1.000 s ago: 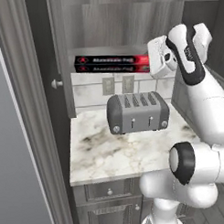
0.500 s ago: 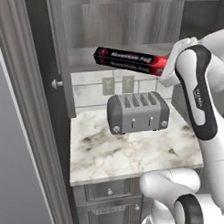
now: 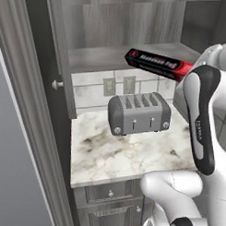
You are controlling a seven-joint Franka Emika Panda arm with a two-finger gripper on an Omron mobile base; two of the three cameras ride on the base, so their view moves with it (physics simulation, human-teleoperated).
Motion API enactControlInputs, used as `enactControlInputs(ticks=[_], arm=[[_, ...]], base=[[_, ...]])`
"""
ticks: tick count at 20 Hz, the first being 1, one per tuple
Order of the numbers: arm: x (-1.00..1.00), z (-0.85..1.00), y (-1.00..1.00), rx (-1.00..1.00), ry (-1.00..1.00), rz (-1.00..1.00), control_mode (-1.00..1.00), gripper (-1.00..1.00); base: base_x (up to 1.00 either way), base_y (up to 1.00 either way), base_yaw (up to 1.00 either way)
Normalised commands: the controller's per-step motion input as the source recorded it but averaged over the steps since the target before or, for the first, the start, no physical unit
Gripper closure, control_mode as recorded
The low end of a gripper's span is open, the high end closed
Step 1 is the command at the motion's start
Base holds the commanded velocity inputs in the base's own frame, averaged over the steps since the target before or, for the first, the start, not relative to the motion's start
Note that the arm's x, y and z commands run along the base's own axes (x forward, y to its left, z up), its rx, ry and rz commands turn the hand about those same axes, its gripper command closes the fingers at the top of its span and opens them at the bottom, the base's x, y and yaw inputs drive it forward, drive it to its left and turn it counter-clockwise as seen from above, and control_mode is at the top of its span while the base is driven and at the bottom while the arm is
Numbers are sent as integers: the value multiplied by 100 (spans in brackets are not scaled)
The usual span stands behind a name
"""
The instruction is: Retrieve the tupperware and aluminum foil from the cabinet and place them on the dining counter near the plate with avocado and lemon to prepare for storing leftovers.
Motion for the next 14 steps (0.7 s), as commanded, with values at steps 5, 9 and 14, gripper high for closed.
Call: enactControlInputs(ticks=[5, 9, 14], arm=[[0, 0, 7, -1, 3, 0, -100, 100], [0, 0, 0, 0, 0, 0, 100, 100], [0, 0, 0, 0, 0, 0, 100, 100]], base=[[0, 0, 0], [-79, 0, -5], [-100, 0, -2]])
